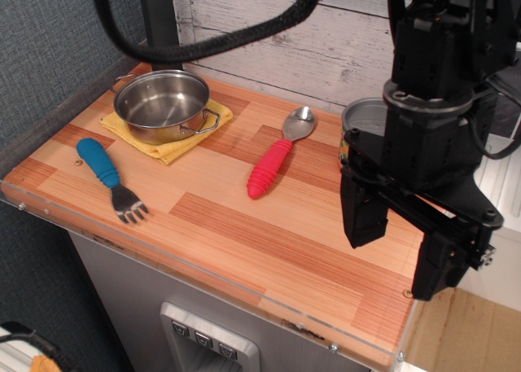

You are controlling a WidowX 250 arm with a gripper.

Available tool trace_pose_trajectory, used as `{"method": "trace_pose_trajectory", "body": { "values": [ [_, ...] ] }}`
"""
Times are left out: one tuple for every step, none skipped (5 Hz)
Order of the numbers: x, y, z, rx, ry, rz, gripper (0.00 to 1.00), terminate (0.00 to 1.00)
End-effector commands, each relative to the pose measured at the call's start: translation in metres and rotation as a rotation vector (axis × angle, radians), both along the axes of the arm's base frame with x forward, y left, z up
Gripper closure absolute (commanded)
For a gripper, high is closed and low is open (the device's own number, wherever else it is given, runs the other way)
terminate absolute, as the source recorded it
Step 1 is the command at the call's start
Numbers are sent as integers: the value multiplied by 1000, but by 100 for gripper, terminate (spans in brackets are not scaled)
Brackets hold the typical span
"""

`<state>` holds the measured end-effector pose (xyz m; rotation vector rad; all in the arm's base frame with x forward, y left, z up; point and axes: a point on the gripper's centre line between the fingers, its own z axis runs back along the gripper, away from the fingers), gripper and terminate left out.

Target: Move blue fork to lower right corner of table.

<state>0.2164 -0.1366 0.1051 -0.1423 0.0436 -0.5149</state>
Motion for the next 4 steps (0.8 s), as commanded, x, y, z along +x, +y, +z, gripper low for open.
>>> {"method": "trace_pose_trajectory", "body": {
  "values": [
    [0, 0, 0, 0, 0, 0, 0, 0],
    [1, 26, -1, 26, -9, 137, 0, 0],
    [-1, 57, 2, 68, -33, 301, 0, 0],
    [-1, 99, 5, 112, -56, 513, 0, 0]
  ]
}}
